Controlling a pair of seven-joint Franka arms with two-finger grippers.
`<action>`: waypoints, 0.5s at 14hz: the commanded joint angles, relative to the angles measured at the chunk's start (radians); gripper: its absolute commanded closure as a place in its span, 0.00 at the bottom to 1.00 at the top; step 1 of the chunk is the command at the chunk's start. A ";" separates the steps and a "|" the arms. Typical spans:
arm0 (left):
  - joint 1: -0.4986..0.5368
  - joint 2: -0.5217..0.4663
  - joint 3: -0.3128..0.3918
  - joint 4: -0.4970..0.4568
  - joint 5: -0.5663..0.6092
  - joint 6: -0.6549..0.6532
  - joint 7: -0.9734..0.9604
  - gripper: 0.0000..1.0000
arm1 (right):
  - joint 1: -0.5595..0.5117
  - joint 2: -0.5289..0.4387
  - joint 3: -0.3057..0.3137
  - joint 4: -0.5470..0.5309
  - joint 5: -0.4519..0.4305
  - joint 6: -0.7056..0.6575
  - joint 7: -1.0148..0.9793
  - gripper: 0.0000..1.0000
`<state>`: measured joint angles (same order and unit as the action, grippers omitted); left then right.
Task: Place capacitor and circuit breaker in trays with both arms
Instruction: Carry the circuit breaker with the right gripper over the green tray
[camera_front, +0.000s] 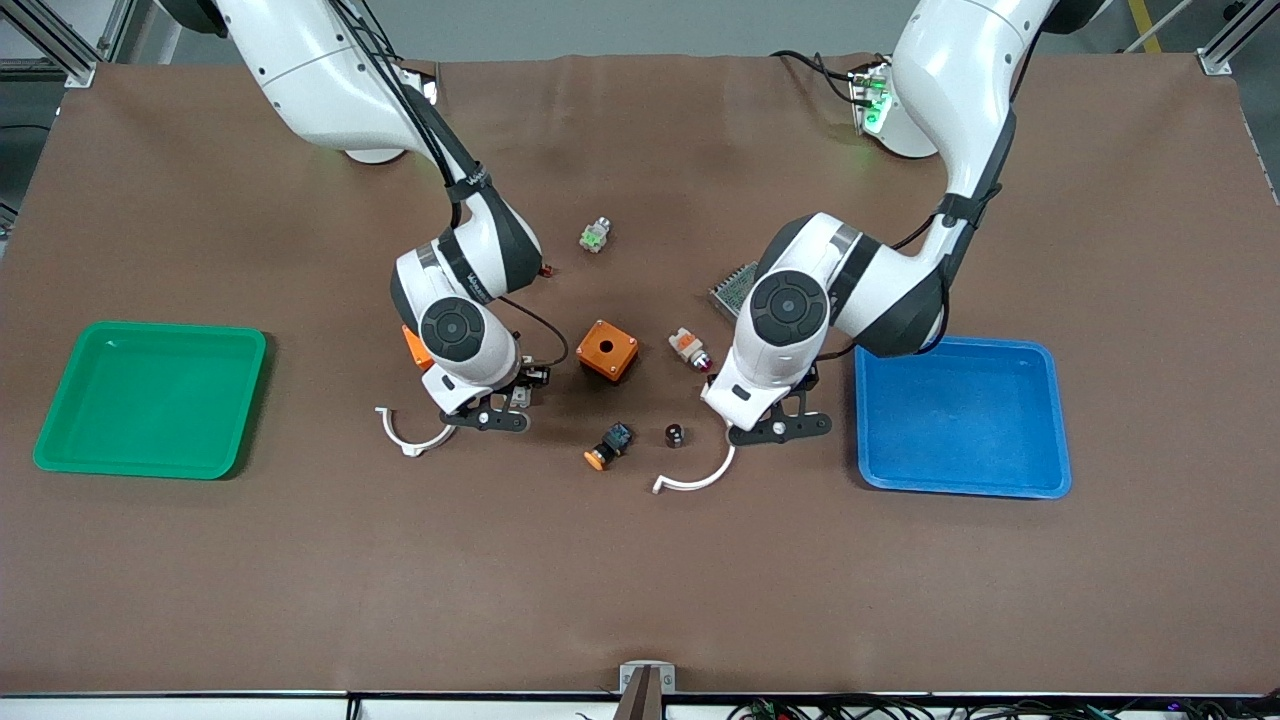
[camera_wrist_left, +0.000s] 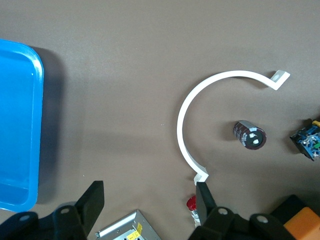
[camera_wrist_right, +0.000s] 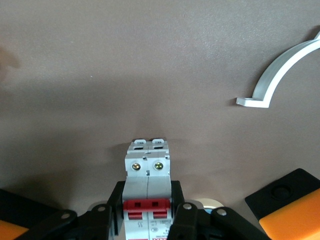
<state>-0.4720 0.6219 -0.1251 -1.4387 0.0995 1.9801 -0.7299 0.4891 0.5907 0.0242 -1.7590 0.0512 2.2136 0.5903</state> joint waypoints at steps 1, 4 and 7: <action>0.000 -0.016 -0.002 -0.016 0.008 -0.006 0.015 0.18 | -0.006 0.004 0.003 0.006 0.010 0.001 0.023 0.72; -0.014 0.010 -0.004 -0.014 0.002 0.049 0.015 0.18 | -0.003 -0.012 0.002 0.012 0.010 -0.028 0.072 0.75; -0.022 0.042 -0.019 -0.016 0.003 0.150 0.015 0.19 | -0.027 -0.063 -0.004 0.091 0.009 -0.197 0.071 0.75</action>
<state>-0.4871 0.6441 -0.1332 -1.4507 0.0995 2.0782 -0.7295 0.4865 0.5798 0.0185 -1.7213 0.0534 2.1329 0.6473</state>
